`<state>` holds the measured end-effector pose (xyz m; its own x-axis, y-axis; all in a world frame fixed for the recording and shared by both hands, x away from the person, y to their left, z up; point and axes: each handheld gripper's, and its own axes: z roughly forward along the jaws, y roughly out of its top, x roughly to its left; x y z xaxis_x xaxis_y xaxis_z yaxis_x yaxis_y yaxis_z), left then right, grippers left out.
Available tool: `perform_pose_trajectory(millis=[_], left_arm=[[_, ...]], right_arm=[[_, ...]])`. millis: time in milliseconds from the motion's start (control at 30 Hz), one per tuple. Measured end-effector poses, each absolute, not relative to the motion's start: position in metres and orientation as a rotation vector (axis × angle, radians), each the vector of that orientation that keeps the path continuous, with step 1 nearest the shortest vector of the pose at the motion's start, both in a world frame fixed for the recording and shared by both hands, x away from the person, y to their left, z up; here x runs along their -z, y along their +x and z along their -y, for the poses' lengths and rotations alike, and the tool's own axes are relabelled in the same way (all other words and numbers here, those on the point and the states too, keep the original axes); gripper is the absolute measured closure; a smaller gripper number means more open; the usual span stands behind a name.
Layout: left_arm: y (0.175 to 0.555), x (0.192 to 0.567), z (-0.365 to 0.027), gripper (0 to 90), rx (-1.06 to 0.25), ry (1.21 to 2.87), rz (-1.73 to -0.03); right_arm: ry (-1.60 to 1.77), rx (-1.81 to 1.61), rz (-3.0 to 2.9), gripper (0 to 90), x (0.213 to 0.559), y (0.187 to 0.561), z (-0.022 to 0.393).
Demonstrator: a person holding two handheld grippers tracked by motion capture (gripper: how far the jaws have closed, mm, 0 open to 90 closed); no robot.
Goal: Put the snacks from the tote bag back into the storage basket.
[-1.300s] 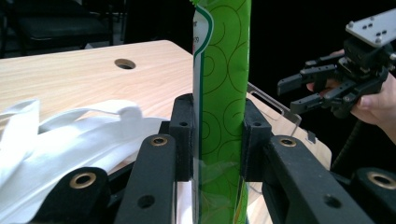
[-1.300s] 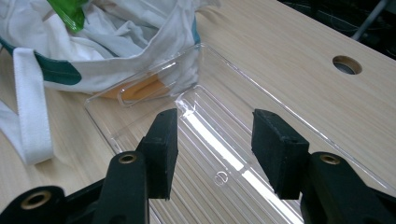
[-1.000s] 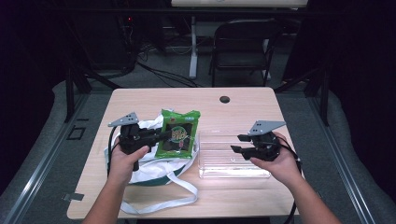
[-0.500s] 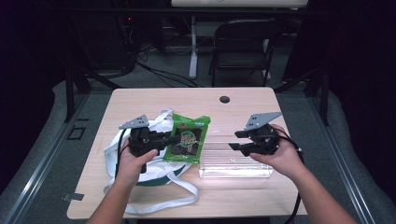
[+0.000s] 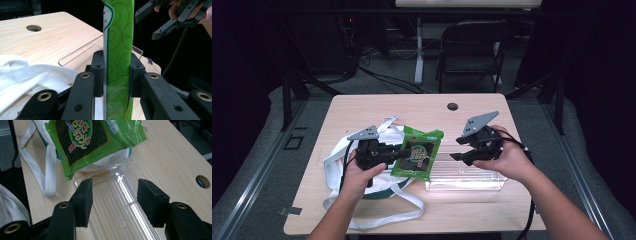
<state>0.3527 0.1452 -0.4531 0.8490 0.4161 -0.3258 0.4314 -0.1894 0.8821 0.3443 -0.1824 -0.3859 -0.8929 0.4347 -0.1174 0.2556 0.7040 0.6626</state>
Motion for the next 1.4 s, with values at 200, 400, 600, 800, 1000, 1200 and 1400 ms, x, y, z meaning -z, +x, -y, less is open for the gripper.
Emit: perform_pose_trajectory(millis=[200, 400, 600, 800, 1000, 1200, 1400], left_arm=[[0.352, 0.454, -0.141, 72.2, 0.026, 1.82, -0.637], [0.352, 0.457, -0.138, 72.2, 0.034, 1.825, -0.631], [0.351, 0.457, -0.135, 72.2, 0.037, 1.83, -0.623], [0.35, 0.457, -0.134, 72.3, 0.04, 1.832, -0.616], [0.35, 0.456, -0.132, 72.3, 0.039, 1.837, -0.601], [0.348, 0.456, -0.13, 72.3, 0.042, 1.838, -0.593], [0.347, 0.456, -0.127, 72.3, 0.043, 1.846, -0.583]], right_arm=[[0.522, -0.947, -2.658, 43.5, 0.38, 0.351, 0.177], [0.471, -0.894, -2.692, 43.1, 0.372, 0.36, 0.168], [0.444, -0.89, -2.717, 42.2, 0.365, 0.366, 0.158], [0.404, -0.859, -2.751, 42.2, 0.362, 0.369, 0.148], [0.366, -0.834, -2.775, 42.2, 0.36, 0.371, 0.137], [0.348, -0.838, -2.785, 42.1, 0.357, 0.372, 0.131], [0.322, -0.817, -2.815, 42.3, 0.357, 0.376, 0.124]])
